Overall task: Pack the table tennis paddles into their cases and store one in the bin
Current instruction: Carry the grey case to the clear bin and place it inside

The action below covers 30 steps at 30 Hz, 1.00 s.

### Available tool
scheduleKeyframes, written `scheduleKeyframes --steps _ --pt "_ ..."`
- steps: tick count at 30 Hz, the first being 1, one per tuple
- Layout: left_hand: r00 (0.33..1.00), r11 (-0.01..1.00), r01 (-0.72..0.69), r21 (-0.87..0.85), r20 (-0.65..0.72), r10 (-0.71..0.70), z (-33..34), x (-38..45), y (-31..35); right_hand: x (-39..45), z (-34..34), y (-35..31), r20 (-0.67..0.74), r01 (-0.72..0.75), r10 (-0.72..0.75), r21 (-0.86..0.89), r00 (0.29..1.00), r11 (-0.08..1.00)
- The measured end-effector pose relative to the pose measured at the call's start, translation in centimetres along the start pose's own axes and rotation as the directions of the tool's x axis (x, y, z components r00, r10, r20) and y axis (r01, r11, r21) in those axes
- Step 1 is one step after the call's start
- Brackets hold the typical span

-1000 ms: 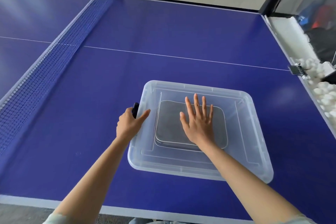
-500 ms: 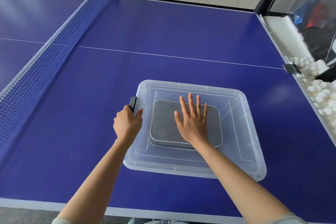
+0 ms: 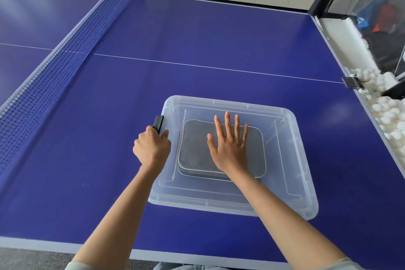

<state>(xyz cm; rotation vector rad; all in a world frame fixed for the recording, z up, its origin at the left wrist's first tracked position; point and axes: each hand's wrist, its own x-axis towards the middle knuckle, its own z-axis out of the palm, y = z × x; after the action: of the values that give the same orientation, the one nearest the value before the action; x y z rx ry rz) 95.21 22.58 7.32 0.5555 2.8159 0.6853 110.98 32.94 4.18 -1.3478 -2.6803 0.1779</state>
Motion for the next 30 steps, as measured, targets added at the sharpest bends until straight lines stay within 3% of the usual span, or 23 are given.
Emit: scheduleKeyframes --steps 5,10,12,14,16,19,21,24,27,28,30 --pt "0.998 0.996 -0.054 0.075 -0.033 0.056 0.1 -0.4 0.3 0.2 0.2 -0.1 0.012 -0.005 0.005 0.001 1.000 1.000" --pt "0.994 0.972 -0.109 0.210 0.051 0.101 -0.6 -1.2 1.2 0.0 0.1 0.0 0.002 0.002 -0.002 0.031 1.000 1.000" --pt "0.981 0.948 -0.196 0.251 0.050 0.189 0.1 -2.6 2.4 0.0 0.0 0.0 0.017 -0.002 0.001 0.058 1.000 0.998" --pt "0.927 0.909 -0.375 0.183 0.079 0.367 1.5 -4.2 4.5 0.2 -0.6 0.3 0.008 -0.006 0.004 0.153 1.000 0.988" --pt "0.841 0.843 -0.532 0.079 0.168 0.515 3.2 -5.4 6.9 0.5 -1.6 0.7 -0.045 -0.020 0.039 0.375 0.998 0.927" --pt "0.719 0.740 -0.671 0.051 0.286 0.633 5.6 -6.8 9.3 0.1 -3.8 2.1 -0.021 -0.098 0.162 0.717 0.987 0.690" --pt "0.702 0.713 -0.695 0.098 0.309 0.642 6.9 -7.6 9.9 -1.0 -5.3 4.1 -0.057 -0.091 0.197 0.742 0.979 0.664" --pt "0.697 0.659 -0.716 0.231 0.295 0.653 8.1 -8.0 9.6 -3.0 -6.4 8.3 -0.143 -0.056 0.200 0.663 0.969 0.746" --pt "0.704 0.647 -0.710 0.277 0.289 0.649 8.6 -7.9 9.3 -4.1 -6.3 12.8 -0.156 -0.226 0.351 0.520 0.923 0.824" --pt "0.706 0.646 -0.708 0.285 0.287 0.647 8.7 -7.9 9.4 -4.4 -6.2 14.0 -0.105 -0.318 0.427 0.516 0.898 0.796" --pt "0.708 0.647 -0.706 0.289 0.287 0.645 8.8 -8.0 9.4 -4.6 -6.4 15.5 0.091 -0.505 0.578 0.607 0.811 0.613"
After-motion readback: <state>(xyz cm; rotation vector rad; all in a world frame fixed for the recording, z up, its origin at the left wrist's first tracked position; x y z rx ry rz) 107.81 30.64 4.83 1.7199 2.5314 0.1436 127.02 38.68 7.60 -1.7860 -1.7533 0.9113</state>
